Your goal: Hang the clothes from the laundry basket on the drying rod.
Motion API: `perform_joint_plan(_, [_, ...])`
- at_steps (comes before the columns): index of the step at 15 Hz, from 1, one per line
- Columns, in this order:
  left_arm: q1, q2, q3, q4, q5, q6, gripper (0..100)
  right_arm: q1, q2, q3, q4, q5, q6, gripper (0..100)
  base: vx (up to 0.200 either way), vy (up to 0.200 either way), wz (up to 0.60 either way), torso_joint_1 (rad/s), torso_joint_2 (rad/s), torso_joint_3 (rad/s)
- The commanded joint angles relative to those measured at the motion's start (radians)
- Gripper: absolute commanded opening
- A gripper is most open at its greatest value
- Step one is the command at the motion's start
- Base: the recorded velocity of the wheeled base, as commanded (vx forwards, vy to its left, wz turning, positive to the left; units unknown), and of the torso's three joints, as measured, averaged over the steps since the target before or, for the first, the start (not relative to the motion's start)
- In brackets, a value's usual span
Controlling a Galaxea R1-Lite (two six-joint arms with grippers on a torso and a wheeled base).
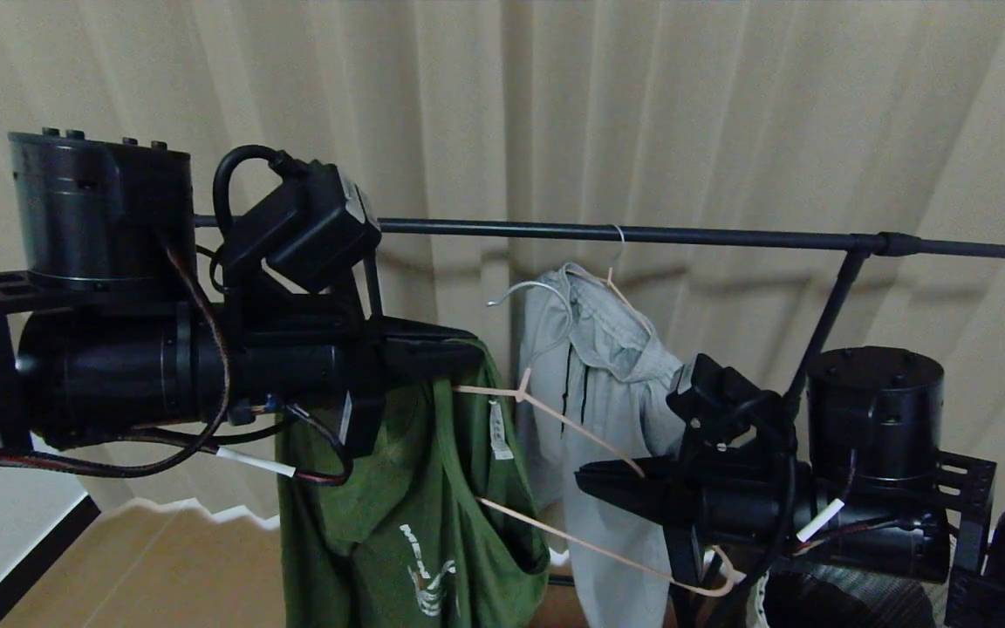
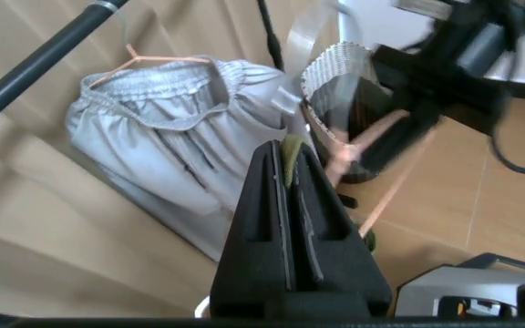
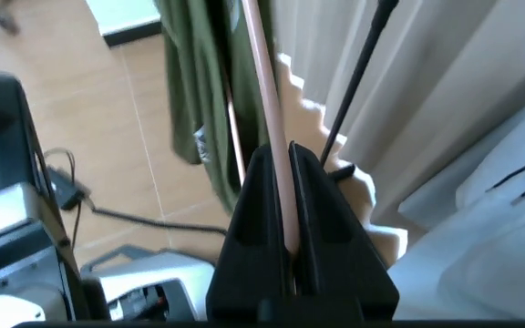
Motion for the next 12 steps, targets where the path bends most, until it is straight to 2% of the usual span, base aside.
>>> perform_joint_plan(1, [-0.003,-0.023,0.013,0.001,0.000,0.005,0,-0.004,-0.001,-0.009,0.001,0.000,0.000,0,0.000,0.000,0.00,0.000,0.00,0.000])
perform_joint_plan(4, [-0.003,-0.029,0.021,0.001,-0.001,0.026,0,-0.004,-0.001,-0.005,0.002,0.000,0.000,0,0.000,0.000,0.00,0.000,0.00,0.000])
perform_joint_plan(5, [-0.003,-0.031,0.020,0.001,-0.001,0.026,100,-0.004,-0.003,-0.003,0.002,0.000,0.000,0,0.000,0.000,0.00,0.000,0.00,0.000])
perform_joint_plan(12, [0.013,-0.086,0.040,-0.001,-0.001,0.026,100,-0.031,-0.029,-0.002,0.001,-0.003,0.002,0,0.000,0.000,0.00,0.000,0.00,0.000])
